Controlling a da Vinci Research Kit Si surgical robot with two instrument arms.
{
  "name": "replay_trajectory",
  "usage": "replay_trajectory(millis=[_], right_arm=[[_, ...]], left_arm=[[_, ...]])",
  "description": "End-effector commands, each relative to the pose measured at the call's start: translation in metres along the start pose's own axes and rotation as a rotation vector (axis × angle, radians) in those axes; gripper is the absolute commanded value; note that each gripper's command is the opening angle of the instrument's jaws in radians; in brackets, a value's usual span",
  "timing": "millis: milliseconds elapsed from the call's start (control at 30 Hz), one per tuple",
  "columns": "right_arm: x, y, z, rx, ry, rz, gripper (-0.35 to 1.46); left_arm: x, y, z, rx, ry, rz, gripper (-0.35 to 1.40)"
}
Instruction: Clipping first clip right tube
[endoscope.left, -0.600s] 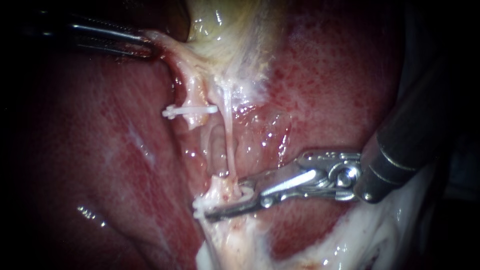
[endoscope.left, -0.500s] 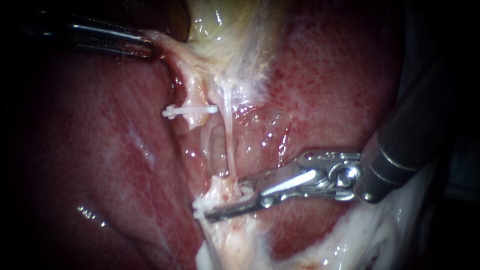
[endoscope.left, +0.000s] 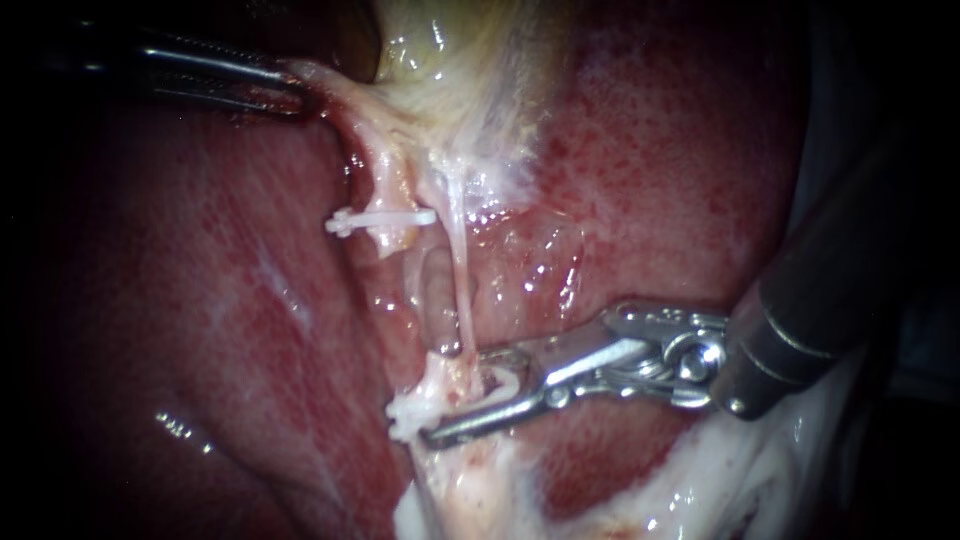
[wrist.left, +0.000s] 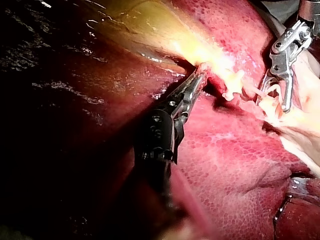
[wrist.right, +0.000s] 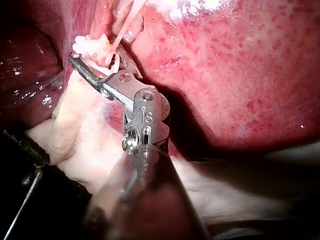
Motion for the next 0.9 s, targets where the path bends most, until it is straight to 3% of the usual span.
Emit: replay_trajectory(millis=[33,267,533,900], right_arm=[[0.0000,0.0002,0.0000,0.013,0.008,0.013,0.50],[0.0003,0.0005,0.0000,0.093,0.068,0.048,0.50],[0.0010,0.0001,0.0015,0.175,0.103,0.076,0.50],[0.0029,0.0001,0.0020,0.226,0.178,0.096,0.50]], left_arm=[[0.0000,0.0000,-0.0001,-0.001,0.000,0.000,-0.35],[0.0001,-0.0002,-0.0008,0.004,0.000,-0.001,-0.35],[0.0001,-0.0003,-0.0012,0.008,0.001,-0.002,-0.35],[0.0001,-0.0003,-0.0014,0.011,0.001,-0.002,-0.35]])
